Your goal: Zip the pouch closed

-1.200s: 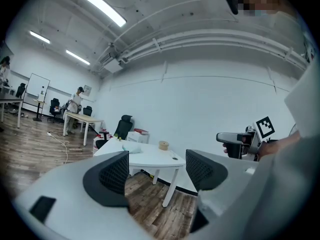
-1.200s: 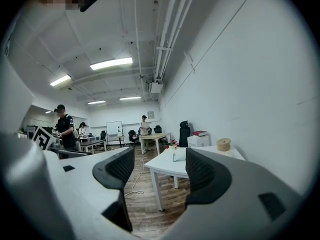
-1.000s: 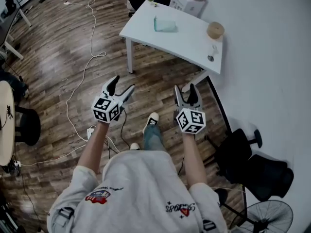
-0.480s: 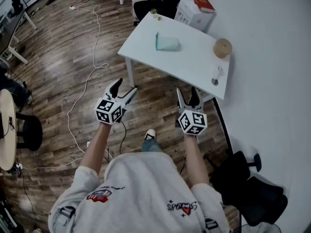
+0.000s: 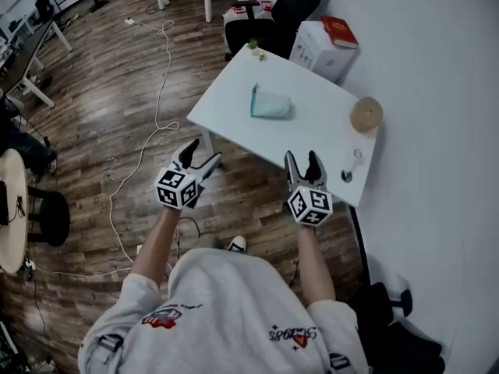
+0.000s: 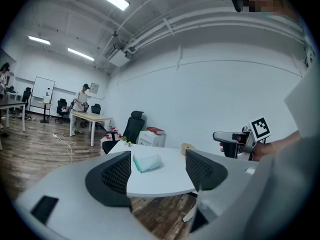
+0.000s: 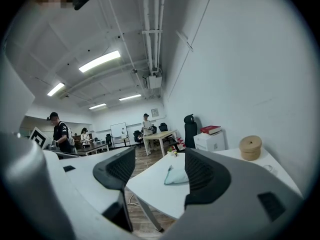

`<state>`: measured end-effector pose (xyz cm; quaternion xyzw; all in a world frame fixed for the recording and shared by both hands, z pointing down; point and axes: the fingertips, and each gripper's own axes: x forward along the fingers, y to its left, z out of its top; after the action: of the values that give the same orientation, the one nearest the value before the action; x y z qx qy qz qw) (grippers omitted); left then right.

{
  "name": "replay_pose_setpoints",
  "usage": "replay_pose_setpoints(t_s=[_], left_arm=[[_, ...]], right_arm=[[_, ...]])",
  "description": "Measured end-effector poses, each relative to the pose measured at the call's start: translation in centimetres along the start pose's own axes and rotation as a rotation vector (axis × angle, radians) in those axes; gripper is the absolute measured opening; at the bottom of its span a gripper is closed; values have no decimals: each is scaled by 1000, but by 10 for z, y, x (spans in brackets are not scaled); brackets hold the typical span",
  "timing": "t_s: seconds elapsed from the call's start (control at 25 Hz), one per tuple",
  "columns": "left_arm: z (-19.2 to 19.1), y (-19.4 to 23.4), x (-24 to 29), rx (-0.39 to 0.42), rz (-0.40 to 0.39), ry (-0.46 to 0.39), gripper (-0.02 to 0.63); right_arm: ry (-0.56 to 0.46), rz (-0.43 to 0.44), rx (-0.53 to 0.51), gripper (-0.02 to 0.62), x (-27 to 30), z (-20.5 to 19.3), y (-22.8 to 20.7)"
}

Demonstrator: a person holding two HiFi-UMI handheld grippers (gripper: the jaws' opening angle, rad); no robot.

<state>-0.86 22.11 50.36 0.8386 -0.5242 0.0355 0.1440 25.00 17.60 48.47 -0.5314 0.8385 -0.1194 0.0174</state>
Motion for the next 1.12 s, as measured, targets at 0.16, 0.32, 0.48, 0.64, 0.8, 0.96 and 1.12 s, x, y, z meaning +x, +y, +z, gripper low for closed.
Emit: replay_pose_setpoints(t_s=[0.16,0.32,0.48,0.64,0.8,0.96,1.12], left_arm=[[9,18,20,1,12,2,337],[14,37,57,-6,-5,0,333],[15,68,106,-7,-32,14,328],[25,114,154,4,-52,29,327],[59,164,214,3,-87,15,325],[84,201,263,21,-131,17,325],[90,230,297,9,-164,35,321]], right_arm=[[-11,15,10,301,29,7,-3],[-12,17,14,299,65,8,-11],[-3,-3,2,299,115,8,-24],[14,-33,-17,299,171,14,-35],[16,-54,-32,301,243,29,-36],[13,-72,-38,301,305,44,-34],[26,-93,-25,301,348,39,-32]])
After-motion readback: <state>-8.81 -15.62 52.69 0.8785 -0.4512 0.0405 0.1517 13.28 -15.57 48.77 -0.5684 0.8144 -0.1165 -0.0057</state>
